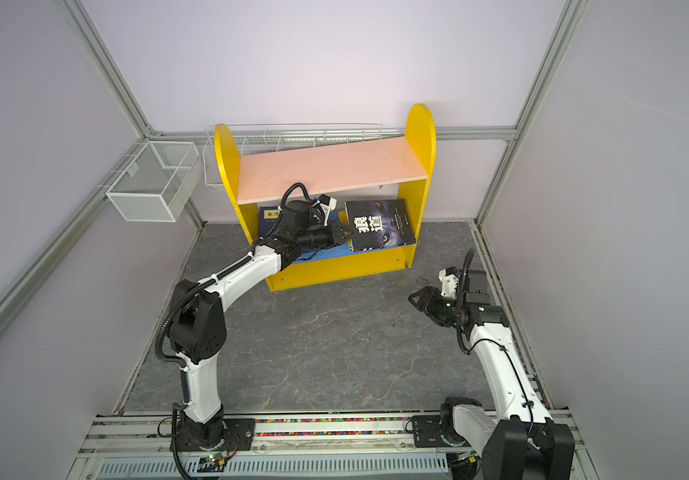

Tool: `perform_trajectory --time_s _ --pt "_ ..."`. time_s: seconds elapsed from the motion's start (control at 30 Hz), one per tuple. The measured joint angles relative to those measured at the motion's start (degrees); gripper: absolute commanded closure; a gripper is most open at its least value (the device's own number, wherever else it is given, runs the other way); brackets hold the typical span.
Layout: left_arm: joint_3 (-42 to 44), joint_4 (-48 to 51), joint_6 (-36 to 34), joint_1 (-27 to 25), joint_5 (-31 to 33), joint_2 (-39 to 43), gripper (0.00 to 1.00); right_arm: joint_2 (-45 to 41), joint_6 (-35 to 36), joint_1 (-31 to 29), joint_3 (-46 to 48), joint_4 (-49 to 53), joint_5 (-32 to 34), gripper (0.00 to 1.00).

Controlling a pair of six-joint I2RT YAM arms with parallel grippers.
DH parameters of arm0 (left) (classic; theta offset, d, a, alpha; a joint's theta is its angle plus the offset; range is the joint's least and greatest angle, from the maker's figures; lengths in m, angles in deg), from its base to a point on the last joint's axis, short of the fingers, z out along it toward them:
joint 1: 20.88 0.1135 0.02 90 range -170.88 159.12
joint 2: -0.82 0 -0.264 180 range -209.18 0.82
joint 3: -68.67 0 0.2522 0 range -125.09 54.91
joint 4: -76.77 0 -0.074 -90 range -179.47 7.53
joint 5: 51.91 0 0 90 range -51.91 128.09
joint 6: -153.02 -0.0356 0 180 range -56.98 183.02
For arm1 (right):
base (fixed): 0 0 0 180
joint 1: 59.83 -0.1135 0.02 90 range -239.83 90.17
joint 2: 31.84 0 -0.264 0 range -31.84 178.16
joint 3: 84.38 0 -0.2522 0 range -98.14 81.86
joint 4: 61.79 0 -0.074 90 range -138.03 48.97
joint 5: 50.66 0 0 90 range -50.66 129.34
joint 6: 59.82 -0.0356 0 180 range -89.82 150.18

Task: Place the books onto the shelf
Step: 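Lay the dark book onto the yellow book while right gripper returns to it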

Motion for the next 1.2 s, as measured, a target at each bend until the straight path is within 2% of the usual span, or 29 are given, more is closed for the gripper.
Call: perform_trajectory --time_s 0.13,0.27,0.43,0.67,0.93,1.2 --pt "2.58 -1.31 0.50 0.02 0.76 1.40 1.00 -0.04 -1.11 -0.81 0.79 -2.58 -2.69 0.40" --pt "6.78 -4.04 2.62 0.07 1.14 3.72 1.00 -0.42 -5.29 -3.34 0.85 -10.34 -5.38 0.39" --pt "12.63 -7.08 5.44 0.31 1.97 7.39 1.00 0.11 -10.84 -6.82 -0.98 -20.11 -5.40 0.39" --pt "19.15 -11.98 9.77 0.61 3.56 12.92 1.00 6.27 -18.91 -10.62 -2.21 -35.10 -3.02 0.40" --pt "24.81 -18.71 13.84 -1.25 4.81 18.10 1.00 8.17 -22.45 -16.70 -2.14 -42.91 0.72 0.40" --pt "30.32 -22.69 16.98 -2.75 5.22 20.72 1.00 9.55 -24.94 -18.56 -2.01 -48.35 3.43 0.42"
